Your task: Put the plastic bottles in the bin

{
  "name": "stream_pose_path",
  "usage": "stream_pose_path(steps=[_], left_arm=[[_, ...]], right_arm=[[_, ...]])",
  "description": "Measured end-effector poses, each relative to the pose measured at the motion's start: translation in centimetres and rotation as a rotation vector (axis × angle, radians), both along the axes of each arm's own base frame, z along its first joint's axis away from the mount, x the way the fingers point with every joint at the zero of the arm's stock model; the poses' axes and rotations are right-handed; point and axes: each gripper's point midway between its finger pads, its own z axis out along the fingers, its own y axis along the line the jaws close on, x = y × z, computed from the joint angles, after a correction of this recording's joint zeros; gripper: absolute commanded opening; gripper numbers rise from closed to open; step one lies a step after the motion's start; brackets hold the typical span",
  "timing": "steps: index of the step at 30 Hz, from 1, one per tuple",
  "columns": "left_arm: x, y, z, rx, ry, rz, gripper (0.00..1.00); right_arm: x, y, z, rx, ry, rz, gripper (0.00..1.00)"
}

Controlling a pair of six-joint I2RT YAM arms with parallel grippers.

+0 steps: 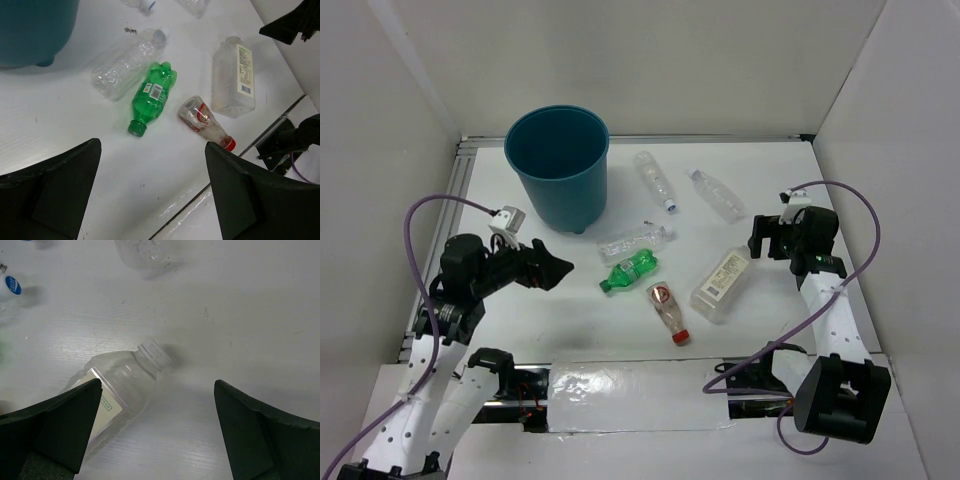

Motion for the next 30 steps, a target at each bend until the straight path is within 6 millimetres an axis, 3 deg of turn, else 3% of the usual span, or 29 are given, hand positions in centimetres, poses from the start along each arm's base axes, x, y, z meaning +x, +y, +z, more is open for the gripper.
stream_pose_path(steps=[15, 18, 19, 20, 21, 22, 24, 25, 27, 28, 29, 30], left_arm=[[0.5, -4.0, -0.1, 0.016, 0.025, -0.205, 0.98], [0.7, -6.5, 0.9, 0.052, 0.015, -0.294, 0.82], [0.8, -7.8, 1.4, 0.073, 0.003, -0.329, 0.56], [0.6, -9.3, 1.8, 0.092, -0.005, -0.369, 0.41], [0.1, -10.8, 2.0, 0.120, -0.020, -0.415, 0.37], [-0.2, -12.3, 2.0, 0.154, -0.037, -0.449, 0.38], [-1.0, -15.4, 1.7, 0.224, -0.074, -0.518, 0.72], [-1.2, -16.5, 1.1, 0.256, -0.082, -0.538, 0.81], [-0.7, -18.1, -0.9, 0.330, -0.065, -0.549, 0.92], [0.2, -18.5, -2.0, 0.369, -0.057, -0.537, 0.92], [1.0, -18.7, -3.0, 0.401, -0.047, -0.521, 0.92], [2.2, -18.9, -4.3, 0.443, -0.037, -0.504, 0.92]], right_arm=[[-0.2, 0.0, -1.2, -0.050, 0.045, 0.072, 1.00], [-0.3, 0.0, -0.8, -0.102, 0.043, 0.129, 1.00], [-0.3, -0.1, -0.6, -0.120, 0.040, 0.144, 1.00], [-0.4, -0.2, -0.7, -0.131, 0.042, 0.154, 1.00], [-0.2, -0.3, -0.2, -0.145, 0.034, 0.162, 1.00], [-0.2, -0.4, -0.1, -0.158, 0.036, 0.170, 1.00], [-0.1, -0.5, -0.1, -0.177, 0.044, 0.194, 0.95], [-0.1, -0.4, -0.2, -0.180, 0.050, 0.215, 0.83], [-0.4, 0.1, -0.7, -0.165, 0.068, 0.257, 0.96], [-0.7, 0.5, -1.0, -0.151, 0.078, 0.280, 0.93], [-0.9, 0.9, -1.2, -0.141, 0.082, 0.306, 0.78], [-1.0, 1.3, -1.2, -0.135, 0.079, 0.332, 0.17]])
